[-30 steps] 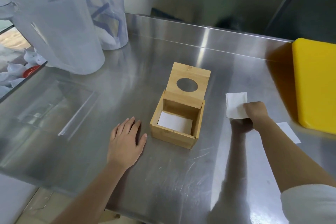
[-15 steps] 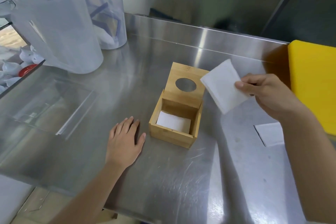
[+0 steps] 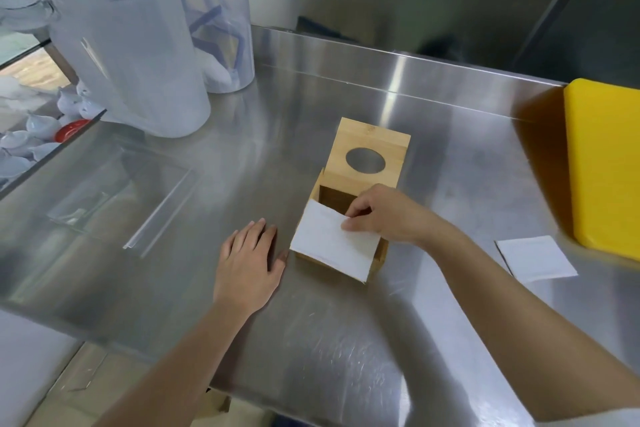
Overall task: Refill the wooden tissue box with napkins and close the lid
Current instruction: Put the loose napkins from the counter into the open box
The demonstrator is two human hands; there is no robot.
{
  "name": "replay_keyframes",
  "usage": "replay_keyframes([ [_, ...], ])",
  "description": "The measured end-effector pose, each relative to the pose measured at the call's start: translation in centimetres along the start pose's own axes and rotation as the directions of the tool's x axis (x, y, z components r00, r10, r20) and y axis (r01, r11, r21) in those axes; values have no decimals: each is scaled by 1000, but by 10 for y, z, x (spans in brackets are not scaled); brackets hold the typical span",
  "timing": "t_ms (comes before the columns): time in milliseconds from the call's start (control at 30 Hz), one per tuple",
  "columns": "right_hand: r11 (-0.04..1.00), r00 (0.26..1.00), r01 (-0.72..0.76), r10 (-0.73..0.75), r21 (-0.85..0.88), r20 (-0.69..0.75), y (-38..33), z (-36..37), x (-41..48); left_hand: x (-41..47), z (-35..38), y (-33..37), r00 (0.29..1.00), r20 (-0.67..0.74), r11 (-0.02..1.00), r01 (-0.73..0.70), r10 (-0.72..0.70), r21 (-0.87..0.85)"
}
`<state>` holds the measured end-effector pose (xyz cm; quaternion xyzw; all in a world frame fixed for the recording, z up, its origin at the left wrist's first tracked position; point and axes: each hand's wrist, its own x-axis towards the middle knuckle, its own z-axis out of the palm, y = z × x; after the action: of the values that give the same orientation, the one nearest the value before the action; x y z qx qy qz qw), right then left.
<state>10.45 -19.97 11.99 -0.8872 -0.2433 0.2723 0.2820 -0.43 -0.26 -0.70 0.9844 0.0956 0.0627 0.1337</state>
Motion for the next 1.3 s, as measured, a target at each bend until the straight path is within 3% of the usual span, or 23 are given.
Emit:
replay_keyframes([
  [167, 952, 991, -40, 0, -303, -134, 0, 16, 12, 0, 1, -1, 1000, -9, 1000, -6, 6, 3],
  [433, 818, 957, -102, -75, -567, -281, 5, 35, 20, 1, 1, -2, 1000, -9, 1000, -15, 15, 12],
  [567, 804, 948, -72, -128, -590, -290, 10, 40, 22, 1, 2, -2, 1000, -6, 1000, -17, 17, 10],
  [700, 856, 918, -7, -199, -517, -341, 17, 35, 18, 2, 3, -3, 1000, -2, 1000, -16, 16, 11],
  [867, 921, 756, 107, -320, -376, -571, 24, 13, -3, 3, 5, -5, 1000, -11, 1000, -4, 4, 12],
  [967, 964, 636, 33, -224, -263, -739, 43, 1, -17, 3, 8, -6, 1000, -14, 1000, 3, -3, -7],
  [1033, 985, 599, -79, -75, -153, -797, 64, -7, -25, 4, 10, -7, 1000, -6, 1000, 12, -12, -13],
  [1200, 912, 624, -407, 234, -54, -745, 128, -27, -56, 5, 10, -5, 999, -13, 1000, 30, -31, -4],
  [1300, 779, 621, -622, 430, -79, -656, 159, -33, -77, 5, 9, -3, 999, -13, 999, 37, -37, -6],
])
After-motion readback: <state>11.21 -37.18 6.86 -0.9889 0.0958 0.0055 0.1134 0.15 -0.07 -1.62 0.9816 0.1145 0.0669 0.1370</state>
